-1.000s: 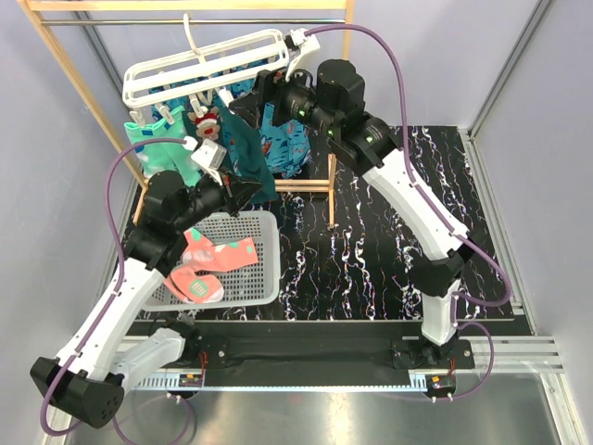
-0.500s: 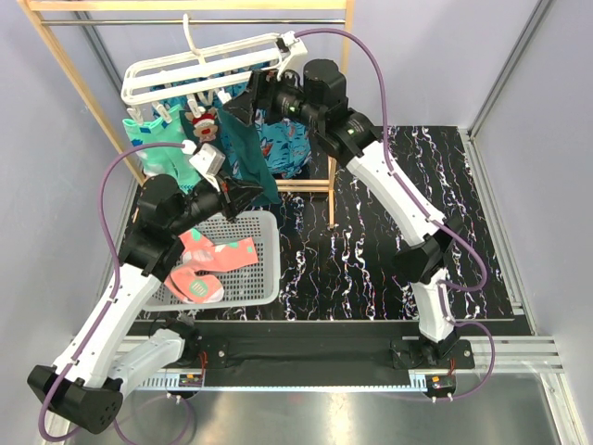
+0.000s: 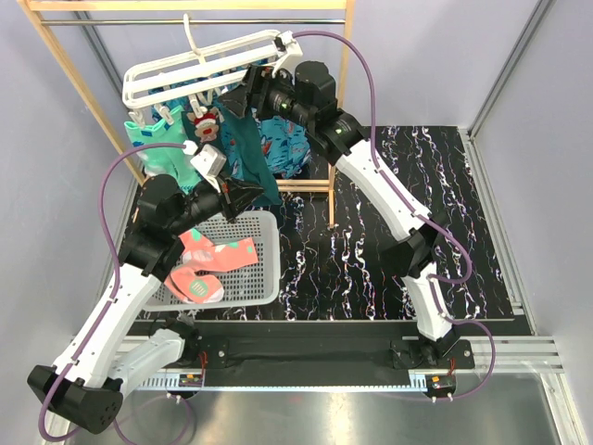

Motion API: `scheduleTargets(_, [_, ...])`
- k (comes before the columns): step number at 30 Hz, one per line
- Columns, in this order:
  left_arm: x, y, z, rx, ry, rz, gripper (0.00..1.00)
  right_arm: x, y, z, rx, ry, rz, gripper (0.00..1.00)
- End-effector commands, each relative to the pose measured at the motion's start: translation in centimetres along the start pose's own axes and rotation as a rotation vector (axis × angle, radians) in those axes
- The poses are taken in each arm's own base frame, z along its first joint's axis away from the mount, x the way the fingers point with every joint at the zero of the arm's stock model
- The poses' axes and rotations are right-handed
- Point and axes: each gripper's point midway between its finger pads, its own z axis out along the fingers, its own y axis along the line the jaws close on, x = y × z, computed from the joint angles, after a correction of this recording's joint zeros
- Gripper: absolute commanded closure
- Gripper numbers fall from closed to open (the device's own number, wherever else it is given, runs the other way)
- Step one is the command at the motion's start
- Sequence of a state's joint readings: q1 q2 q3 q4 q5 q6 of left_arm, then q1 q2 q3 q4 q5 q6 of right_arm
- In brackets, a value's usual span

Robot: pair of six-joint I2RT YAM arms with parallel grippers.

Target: Remove the socks clipped to the hanger

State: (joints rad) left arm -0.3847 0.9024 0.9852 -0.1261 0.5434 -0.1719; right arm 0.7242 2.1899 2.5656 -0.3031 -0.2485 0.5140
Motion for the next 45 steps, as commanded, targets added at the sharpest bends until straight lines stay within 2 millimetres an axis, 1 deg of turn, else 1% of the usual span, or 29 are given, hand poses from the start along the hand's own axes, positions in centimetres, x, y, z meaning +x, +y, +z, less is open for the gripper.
scheduleTargets(1, [-1.8, -0.9, -0.3, 0.037, -0.055, 0.058, 1.00, -2.6, 0.9, 0.0, -0.026, -0.087, 0.004, 0.20])
scheduleTargets(5, [-1.9, -0.9, -0.3, 0.041, -0.054, 0.059, 1.00, -2.7, 1.0, 0.2, -0.031, -0.099, 0.009, 0.24])
scheduleTargets(6, [-1.9, -0.9, -0.2, 0.041, -0.053, 0.057, 1.00, -2.9, 1.1, 0.3, -0.039, -0.110, 0.009, 0.28])
scheduleTargets(11, [-1.8, -0.8, 0.0, 0.044, -0.051, 0.053, 1.00, -3.5, 1.2, 0.3, -0.043, -0.140, 0.011, 0.34])
scheduleTargets(12, [-1.9, -0.9, -0.1, 0.045, -0.053, 0.053, 1.00, -3.7, 1.3, 0.3, -0.044, -0.146, 0.010, 0.38])
scheduleTargets(15, [-1.8, -0.8, 0.0, 0.044, -0.052, 0.052, 1.00, -3.8, 1.2, 0.3, -0.038, -0.150, 0.007, 0.42])
scheduleTargets(17, [-1.8, -0.8, 0.0, 0.046, -0.052, 0.052, 1.00, -3.7, 1.1, 0.3, -0.038, -0.149, 0.007, 0.42])
scheduleTargets(19, [-1.8, -0.9, -0.1, 0.048, -0.054, 0.054, 1.00, -3.3, 0.9, 0.5, -0.038, -0.136, 0.005, 0.38])
scheduleTargets(24, [-1.9, -1.0, -0.1, 0.051, -0.056, 0.057, 1.00, -2.4, 0.5, 0.9, -0.039, -0.110, 0.009, 0.33])
scheduleTargets(26, [-2.0, -1.1, -0.2, 0.053, -0.057, 0.063, 1.00, -2.3, 0.6, 1.0, -0.042, -0.107, 0.007, 0.30])
scheduleTargets(29, [-1.9, -1.2, -0.3, 0.057, -0.055, 0.067, 1.00, -2.1, 0.3, 1.0, -0.034, -0.102, 0.003, 0.30])
scheduleTargets(32, [-2.0, -1.2, -0.3, 0.059, -0.058, 0.071, 1.00, -1.9, 0.3, 1.0, -0.037, -0.098, 0.003, 0.33])
scheduleTargets(35, [-2.0, -1.3, -0.2, 0.067, -0.054, 0.069, 1.00, -2.1, 0.5, 1.1, -0.046, -0.105, 0.002, 0.39])
scheduleTargets(36, [-1.9, -1.3, -0.2, 0.067, -0.051, 0.068, 1.00, -2.2, 0.6, 1.0, -0.050, -0.109, -0.001, 0.43])
scheduleTargets(38, [-1.9, -1.3, -0.2, 0.067, -0.052, 0.068, 1.00, -2.5, 0.8, 1.0, -0.058, -0.120, -0.004, 0.47])
scheduleTargets(42, [-1.9, -1.3, -0.2, 0.066, -0.053, 0.069, 1.00, -3.0, 1.0, 0.9, -0.064, -0.139, -0.004, 0.47])
scheduleTargets(45, [-1.9, -1.3, -0.2, 0.067, -0.052, 0.068, 1.00, -2.9, 1.0, 1.1, -0.063, -0.136, -0.002, 0.48])
